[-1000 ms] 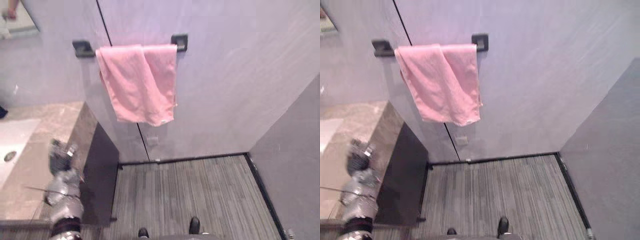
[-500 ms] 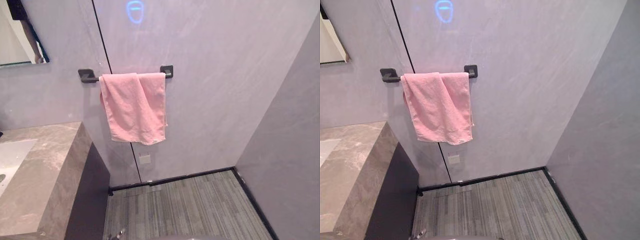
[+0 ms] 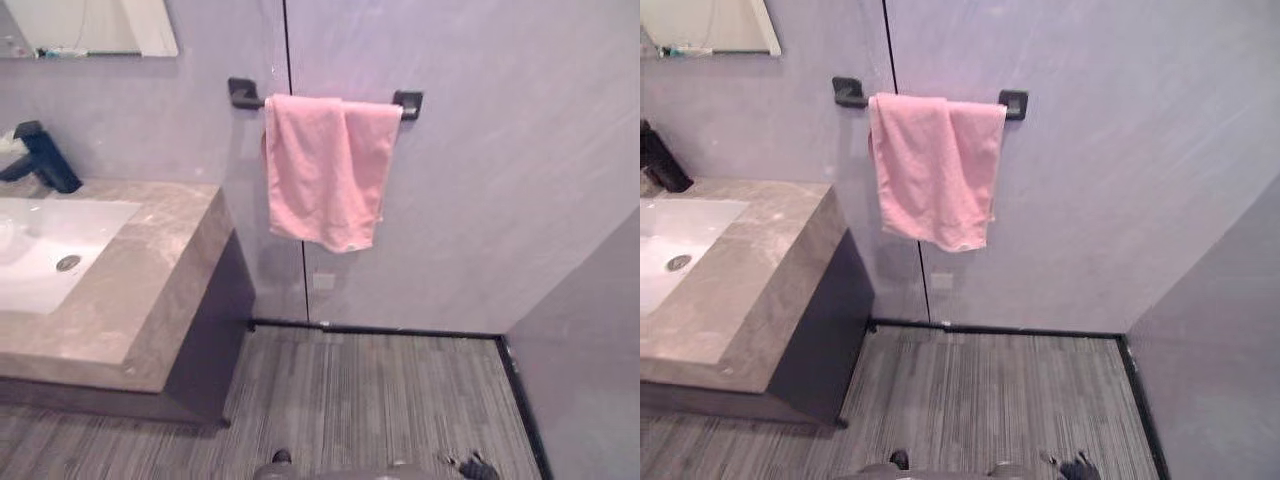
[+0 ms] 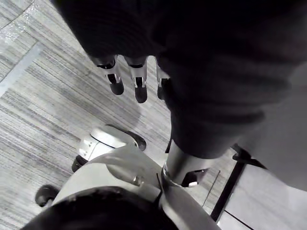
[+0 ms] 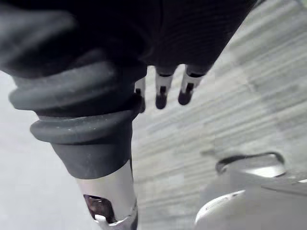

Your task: Organize washtable

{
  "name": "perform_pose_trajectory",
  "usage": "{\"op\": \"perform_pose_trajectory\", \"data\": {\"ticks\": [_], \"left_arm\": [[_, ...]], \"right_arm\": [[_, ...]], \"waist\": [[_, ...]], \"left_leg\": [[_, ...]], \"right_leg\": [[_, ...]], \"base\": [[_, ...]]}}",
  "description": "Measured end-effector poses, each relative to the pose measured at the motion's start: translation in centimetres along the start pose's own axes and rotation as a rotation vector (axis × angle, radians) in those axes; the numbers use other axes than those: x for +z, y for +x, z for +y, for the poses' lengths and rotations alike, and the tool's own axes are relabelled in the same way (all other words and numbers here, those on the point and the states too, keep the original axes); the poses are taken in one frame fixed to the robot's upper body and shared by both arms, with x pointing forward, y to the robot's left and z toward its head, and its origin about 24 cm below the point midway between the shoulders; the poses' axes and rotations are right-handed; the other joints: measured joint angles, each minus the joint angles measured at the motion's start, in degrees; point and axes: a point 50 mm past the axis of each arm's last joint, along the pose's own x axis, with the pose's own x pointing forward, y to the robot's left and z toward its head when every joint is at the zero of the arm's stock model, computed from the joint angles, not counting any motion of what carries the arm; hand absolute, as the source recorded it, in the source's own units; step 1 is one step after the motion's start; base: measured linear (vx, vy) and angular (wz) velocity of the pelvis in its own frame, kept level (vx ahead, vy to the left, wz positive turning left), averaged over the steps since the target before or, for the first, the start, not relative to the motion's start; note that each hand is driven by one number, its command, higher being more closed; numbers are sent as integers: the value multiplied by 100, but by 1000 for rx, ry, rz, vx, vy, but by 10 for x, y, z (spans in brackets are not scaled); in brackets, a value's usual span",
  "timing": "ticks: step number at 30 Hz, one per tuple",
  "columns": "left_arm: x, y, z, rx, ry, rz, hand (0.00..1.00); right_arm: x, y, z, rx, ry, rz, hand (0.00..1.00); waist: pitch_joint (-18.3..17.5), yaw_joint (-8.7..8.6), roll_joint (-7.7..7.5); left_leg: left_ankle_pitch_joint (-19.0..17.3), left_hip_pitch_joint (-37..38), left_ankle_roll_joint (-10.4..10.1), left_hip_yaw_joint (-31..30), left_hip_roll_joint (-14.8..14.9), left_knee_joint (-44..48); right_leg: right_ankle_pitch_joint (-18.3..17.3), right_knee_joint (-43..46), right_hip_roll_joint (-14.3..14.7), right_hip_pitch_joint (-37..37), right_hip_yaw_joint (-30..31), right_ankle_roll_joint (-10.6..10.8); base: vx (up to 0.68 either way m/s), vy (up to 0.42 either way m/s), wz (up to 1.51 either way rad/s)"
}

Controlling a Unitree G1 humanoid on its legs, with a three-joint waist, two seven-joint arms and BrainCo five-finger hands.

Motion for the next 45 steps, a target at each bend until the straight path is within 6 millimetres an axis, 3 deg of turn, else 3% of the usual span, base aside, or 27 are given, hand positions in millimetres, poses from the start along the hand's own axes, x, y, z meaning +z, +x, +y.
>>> {"op": "perform_pose_trajectory", "data": {"ticks": [4, 9, 10, 11, 12, 13, 14, 15, 16, 17, 18, 19, 20, 22, 23, 24, 25, 26, 28, 29, 32, 39, 40, 42, 43, 44, 45], "left_arm": [[5, 2, -15, -47, -23, -16, 0], [4, 2, -25, -78, -38, -14, 0], [8, 3, -22, -68, -44, -25, 0], [14, 4, -18, -60, -50, -44, 0], [16, 4, -17, -57, -49, -48, 0], [13, 4, -17, -56, -50, -42, 0], [6, 2, -16, -48, -53, -28, 0], [4, 2, -15, -45, -51, -22, 0], [1, 1, -18, -51, -44, -14, 0], [2, 1, -17, -61, -22, -27, 0], [4, 1, -17, -68, -10, -33, 0], [9, 3, -12, -48, -14, -37, 0], [7, 2, -4, -29, -12, -22, 0], [0, 0, 4, 4, -42, -10, 0], [-2, -1, 6, 7, -31, -4, 0], [-7, -2, 4, 3, -24, 10, 0], [-12, -3, 2, -2, -29, 21, 0], [-18, -4, -2, -10, -33, 43, 0], [-17, -4, 2, -1, -23, 45, 0], [-16, -3, 4, 3, -11, 47, 0], [-19, -5, 9, 16, 30, 58, 0], [-4, 0, 2, 0, 200, 31, 0], [-4, 1, -1, -2, 203, 23, 0], [-2, 1, 0, 5, 208, 16, 0], [0, 1, 3, 12, 212, 7, 0], [6, 1, 11, 30, 222, -11, 0], [8, 1, 13, 34, 222, -18, 0]], "right_arm": [[18, 4, 7, 30, -104, -54, 0], [23, 6, -6, -14, -92, -54, 0], [16, 6, -6, -26, -58, -21, 0], [9, 5, -5, -32, -23, 1, 0], [5, 4, -10, -45, -16, 17, 0], [-5, 1, -17, -64, -14, 43, 0], [-21, -3, -25, -83, -30, 83, 0], [-25, -5, -29, -92, -28, 93, 0], [-23, -5, -36, -109, -27, 88, 0], [-22, -5, -36, -110, -9, 91, 0], [-30, -6, -36, -108, 2, 116, 0], [-36, -7, -31, -101, 34, 141, 0], [-37, -8, -27, -103, 93, 142, 0], [-37, -8, -24, -87, 135, 133, 0], [-37, -8, -24, -85, 150, 127, 0], [-36, -8, -31, -104, 181, 118, 0], [-35, -8, -35, -113, 183, 113, 0], [-30, -7, -39, -118, 200, 101, 0], [-36, -8, -28, -98, 254, 117, 0], [-39, -9, -23, -95, 279, 127, 0], [-41, -9, -16, -76, 284, 134, 0], [-35, -8, -11, -79, 281, 113, 0], [-33, -7, -10, -74, 284, 108, 0], [-33, -7, -8, -69, 285, 111, 0], [-33, -7, -6, -64, 282, 115, 0], [-35, -9, 5, -41, 282, 121, 0], [-35, -9, 7, -33, 281, 120, 0]], "waist": [[214, 179, 400], [423, 114, 541], [454, 22, 374], [558, -14, 236], [583, -11, 192], [598, -11, 167], [543, -20, 331], [514, -21, 380], [488, -20, 533], [462, -58, 600], [378, -197, 393], [370, -382, 299], [375, -259, 315], [368, -335, 289], [341, -347, 337], [273, -340, 482], [237, -334, 575], [181, -342, 664], [104, -498, 506], [62, -465, 416], [-46, -407, 224], [38, -393, 120], [76, -407, 139], [126, -459, 191], [112, -487, 186], [157, -464, -76], [180, -451, -144]], "left_leg": [[78, -258, -129, -123, 173, -14], [441, -467, -335, -724, 186, -232], [163, -460, -231, -507, 161, -413], [-65, -840, 78, 176, 140, 617], [-165, -972, 227, 480, 160, 1214], [-334, -1052, 482, 887, 244, 2015], [-549, -951, 712, 1415, 568, 2885], [-689, -866, 716, 1551, 682, 3056], [-733, -868, 715, 1783, 836, 2997], [-646, -813, 677, 1639, 456, 2390], [-537, -622, 475, 1198, 160, 1597], [-776, -372, 709, 1181, 73, 1284], [-1234, -225, 641, 1899, 687, 2312], [-1214, 36, 518, 2306, 1239, 2539], [-1102, 137, 368, 2374, 1408, 2412], [-760, 272, 219, 2433, 1604, 2025], [-319, 327, 203, 2426, 1673, 1782], [-465, 356, 144, 2151, 1373, 1263], [-460, 294, 145, 2027, 918, 574], [-360, 301, 55, 1977, 649, 205], [-234, 308, 161, 1848, 160, -92], [-347, 307, 270, 1853, -222, -164], [-368, 288, 303, 1800, -197, -193], [-324, 189, 266, 1592, -71, -212], [-294, 141, 254, 1462, -8, -240], [-214, 94, 238, 1258, -48, -341], [-120, 103, 233, 1195, -61, -409]], "right_leg": [[257, -581, 311, 115, -20, -78], [408, -537, 458, 192, -592, -318], [416, -641, 253, 175, -935, -419], [422, -568, -33, 165, -1284, -434], [422, -527, -145, 176, -1450, -435], [421, -491, -251, 250, -1690, -435], [417, -432, -314, 413, -2126, -439], [408, -398, -330, 459, -2263, -445], [383, -210, -323, 475, -2628, -419], [91, -186, -197, 361, -2420, -378], [46, -585, -108, 376, -2198, -520], [448, -1011, -84, 485, -2396, -582], [542, -915, -238, 530, -2845, -506], [554, -710, -603, 543, -3387, -458], [593, -680, -784, 578, -3634, -309], [677, -679, -961, 587, -3892, -93], [701, -681, -1012, 580, -3987, -34], [789, -768, -1106, 540, -4027, 90], [1059, -1046, -1234, 467, -3909, 209], [1194, -1103, -1394, 440, -3969, 282], [1511, -1115, -1781, 422, -4089, 378], [1903, -1140, -2125, 393, -3660, 153], [1988, -1139, -2027, 333, -3172, -6], [1792, -1156, -1530, 288, -1908, -480], [1468, -1131, -1215, 320, -1378, -542], [800, -1139, -838, 406, -945, -356], [623, -1174, -797, 425, -894, -237]], "base": [[-37, -25, 25], [-9, -53, 65], [-17, -11, 135], [-33, -20, 138], [-55, -74, 122], [-63, -57, 124], [-57, -9, 121], [-77, 44, 133], [-107, 65, 139], [-129, 27, 171], [-112, -39, 221], [-152, -44, 231], [-147, -4, 210], [-158, 179, 181], [-145, 371, 205], [-103, 376, 149], [-90, 443, 133], [-110, 441, 137], [-164, 441, 145], [-119, 308, 82], [-63, 275, 37], [-107, 120, 1], [-140, 47, 22], [-106, 14, 44], [-77, -92, 58], [-90, -174, 47], [-58, -179, 39]]}}
